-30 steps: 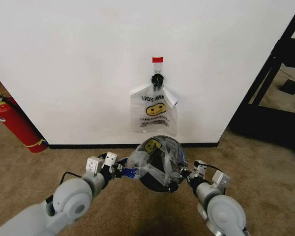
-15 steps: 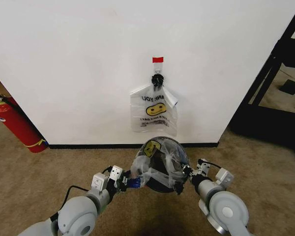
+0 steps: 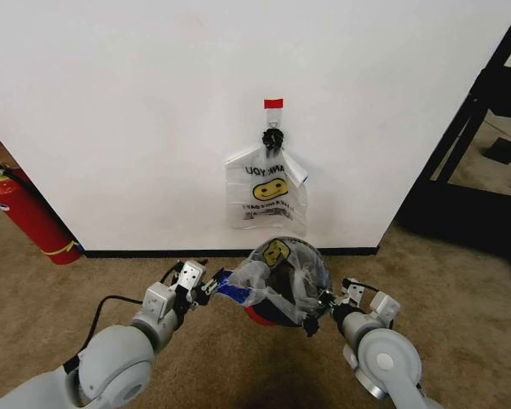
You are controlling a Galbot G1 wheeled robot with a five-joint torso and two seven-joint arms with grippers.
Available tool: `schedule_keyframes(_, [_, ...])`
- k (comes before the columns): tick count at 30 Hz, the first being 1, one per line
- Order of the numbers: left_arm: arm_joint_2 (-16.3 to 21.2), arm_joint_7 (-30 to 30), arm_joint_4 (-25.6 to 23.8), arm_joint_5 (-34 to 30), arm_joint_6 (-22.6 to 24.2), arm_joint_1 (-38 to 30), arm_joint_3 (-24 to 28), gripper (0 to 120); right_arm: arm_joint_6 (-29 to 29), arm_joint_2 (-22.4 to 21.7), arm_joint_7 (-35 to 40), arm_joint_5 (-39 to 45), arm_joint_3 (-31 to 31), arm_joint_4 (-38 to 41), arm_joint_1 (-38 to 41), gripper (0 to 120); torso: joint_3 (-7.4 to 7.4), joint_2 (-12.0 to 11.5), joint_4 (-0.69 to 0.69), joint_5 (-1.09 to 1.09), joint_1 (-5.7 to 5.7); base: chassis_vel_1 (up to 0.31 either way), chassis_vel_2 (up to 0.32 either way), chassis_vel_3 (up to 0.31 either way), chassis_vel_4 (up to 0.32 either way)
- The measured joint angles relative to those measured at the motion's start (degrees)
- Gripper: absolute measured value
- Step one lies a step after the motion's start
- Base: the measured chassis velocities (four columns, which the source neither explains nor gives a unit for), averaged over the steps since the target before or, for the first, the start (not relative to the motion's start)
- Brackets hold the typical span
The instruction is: Pick up the garbage bag from the wall and place it over the trash bin.
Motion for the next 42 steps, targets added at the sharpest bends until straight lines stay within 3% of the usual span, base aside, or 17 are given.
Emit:
schedule_keyframes(2, [1.4, 1.9, -1.8, 4.8, -1.6, -0.5, 1.2, 74, -0.1, -0.2, 0.1, -0.1, -0.2, -0.6, 0.5, 0, 0.0, 0.0, 0.01, 0.01, 0.0, 0.0, 0.0, 0.0, 0.0])
schedule_keyframes(4, [1.8, 2.5, -2.2, 6.0, -1.9, -0.8, 1.7, 76, -0.1, -0.2, 0.2, -0.1, -0.2, -0.7, 0.6, 0, 0.0, 0.0, 0.0, 0.01, 0.0, 0.0, 0.0, 0.0, 0.0])
schedule_keyframes(8, [5.1, 10.0, -3.4, 17.4, -3.8, -3.9, 7.4, 94, -0.2, -0.6, 0.8, -0.2, -0.6, -1.2, 1.5, 0, 0.0, 0.0, -0.01, 0.01, 0.0, 0.0, 0.0, 0.0, 0.0])
schedule_keyframes(10, [5.3, 10.9, -3.2, 18.6, -4.0, -4.2, 8.1, 95, -0.2, -0.6, 0.9, -0.2, -0.8, -1.3, 1.6, 0, 0.0, 0.0, -0.02, 0.01, 0.0, 0.0, 0.0, 0.0, 0.0])
schedule_keyframes(11, [5.5, 12.6, -2.5, 20.9, -4.1, -6.1, 10.5, 98, -0.4, -0.7, 0.9, -0.2, -1.3, -1.5, 2.0, 0, 0.0, 0.0, 0.03, 0.02, 0.0, 0.0, 0.0, 0.0, 0.0])
schedule_keyframes(12, [5.2, 13.9, -1.0, 21.2, -2.7, -12.3, 17.6, 100, -0.4, -0.8, 1.0, -0.5, -1.5, -1.6, 2.1, 0, 0.0, 0.0, 0.02, -0.01, 0.0, 0.0, 0.0, 0.0, 0.0])
schedule_keyframes(15, [4.4, 15.0, 0.1, 19.5, -0.2, -21.0, 26.3, 99, -0.4, -1.0, 1.0, -0.9, -1.5, -1.6, 1.9, 0, 0.0, 0.0, -0.03, -0.01, 0.0, 0.0, 0.0, 0.0, 0.0])
schedule_keyframes(17, [4.4, 15.2, 0.2, 18.8, 0.5, -22.8, 27.6, 99, -0.4, -1.0, 1.0, -1.0, -1.5, -1.6, 1.9, 0, 0.0, 0.0, -0.03, 0.0, 0.0, 0.0, 0.0, 0.0, 0.0])
schedule_keyframes(19, [4.8, 15.9, 0.4, 16.1, 3.3, -29.8, 33.0, 98, -0.5, -1.2, 1.1, -1.2, -1.5, -1.6, 1.7, 0, 0.01, 0.0, -0.03, 0.01, 0.0, 0.0, 0.0, 0.0, 0.0])
schedule_keyframes(22, [5.5, 16.1, 0.4, 13.7, 6.2, -35.2, 37.4, 97, -0.5, -1.3, 1.1, -1.4, -1.6, -1.5, 1.5, 0, 0.01, 0.0, 0.0, 0.02, 0.0, 0.0, 0.0, 0.0, 0.0])
schedule_keyframes(23, [5.4, 16.1, 0.4, 12.7, 8.7, -38.7, 40.4, 91, -0.5, -1.3, 1.1, -1.5, -1.6, -1.5, 1.5, 0, 0.0, 0.0, 0.0, 0.02, 0.0, 0.0, 0.0, 0.0, 0.0])
schedule_keyframes(26, [4.4, 16.1, 1.3, 12.6, 10.0, -42.0, 44.2, 81, -0.5, -1.2, 1.1, -1.5, -1.6, -1.4, 1.5, 0, 0.01, 0.0, -0.01, 0.02, 0.0, 0.0, 0.0, 0.0, 0.0])
schedule_keyframes(28, [4.3, 16.1, 1.4, 12.6, 10.1, -42.2, 44.5, 81, -0.5, -1.2, 1.1, -1.5, -1.6, -1.4, 1.5, 0, 0.01, 0.0, -0.01, 0.02, 0.0, 0.0, 0.0, 0.0, 0.0])
schedule_keyframes(30, [2.9, 16.1, 2.3, 12.9, 10.5, -42.7, 45.7, 73, -0.4, -1.2, 1.2, -1.5, -1.5, -1.2, 1.4, 0, 0.0, 0.0, 0.0, 0.0, 0.0, 0.0, 0.0, 0.0, 0.0])
schedule_keyframes(42, [0.9, 15.3, 4.5, 10.9, 11.2, -44.8, 49.9, 71, -0.4, -1.0, 1.3, -1.7, -1.5, -0.7, 0.8, 0, 0.0, 0.0, -0.01, 0.01, 0.0, 0.0, 0.0, 0.0, 0.0])
